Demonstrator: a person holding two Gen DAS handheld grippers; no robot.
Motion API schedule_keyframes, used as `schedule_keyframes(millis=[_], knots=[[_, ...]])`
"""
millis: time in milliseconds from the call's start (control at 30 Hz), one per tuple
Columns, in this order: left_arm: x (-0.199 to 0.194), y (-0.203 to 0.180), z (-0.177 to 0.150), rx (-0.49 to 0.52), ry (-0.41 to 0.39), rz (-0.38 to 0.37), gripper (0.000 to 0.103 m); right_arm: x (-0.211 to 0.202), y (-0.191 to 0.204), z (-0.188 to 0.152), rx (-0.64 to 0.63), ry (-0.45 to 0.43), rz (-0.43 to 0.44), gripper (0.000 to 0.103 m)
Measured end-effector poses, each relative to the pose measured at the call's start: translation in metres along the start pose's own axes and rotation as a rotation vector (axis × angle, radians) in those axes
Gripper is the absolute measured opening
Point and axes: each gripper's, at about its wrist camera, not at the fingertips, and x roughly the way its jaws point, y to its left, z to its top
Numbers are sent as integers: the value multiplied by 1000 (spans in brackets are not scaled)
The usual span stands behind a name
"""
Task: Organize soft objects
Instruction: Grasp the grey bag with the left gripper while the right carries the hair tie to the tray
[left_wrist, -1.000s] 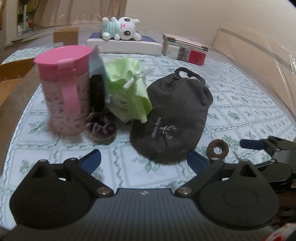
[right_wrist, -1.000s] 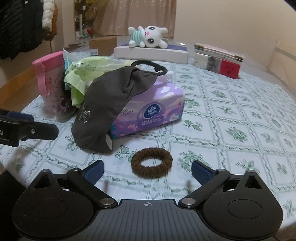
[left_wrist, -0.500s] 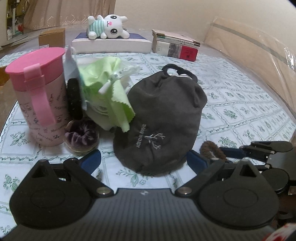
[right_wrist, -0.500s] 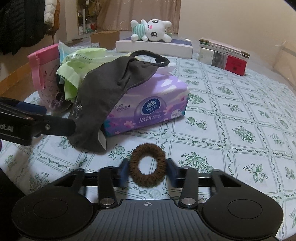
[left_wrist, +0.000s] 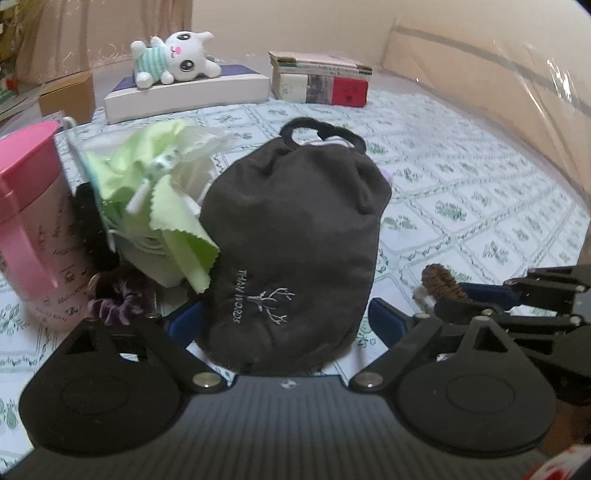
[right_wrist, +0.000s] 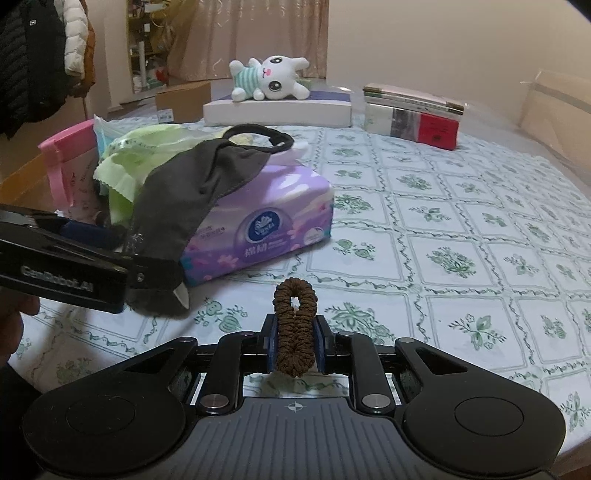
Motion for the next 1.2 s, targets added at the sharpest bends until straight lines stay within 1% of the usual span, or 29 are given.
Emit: schedule_keyframes(millis=[100,167,233,267,333,367,433,533,967,1067,1200], knots=[[2,-3,1,21,8,8,83,-1,-2,-1,9,4,-11,20],[0,-3,-1,26,5,5,73,-2,-3,-2,9,6,-14,20],[-2,0,-2,12,11,-2,56,-4,-1,-2,6,7,-18,20],[-3,2,-3,6,11,-2,53,-5,-1,-2,6,7,-19,20],[-7,4,-5,4,6,7,36,-7,0,-1,9,2,-19,20],[-9,5,-6,2,7,4,31,-9,2,1,12,-1,-18,20],[-16,7,-6,-2,3,2,16,-14,5,3,11,-9,-18,20],[-33,8,-5,-9,-24,-7,9,-24,10,8,15,-28,-20,20],[-119,13,-2,-40,-131,-54,7,-81,46,30,11,-143,2,20],[-139,21,-3,-61,-161,-49,7,-90,60,35,-7,-156,29,20],[-164,42,-5,-98,-194,-20,7,-93,86,42,-53,-162,81,20]])
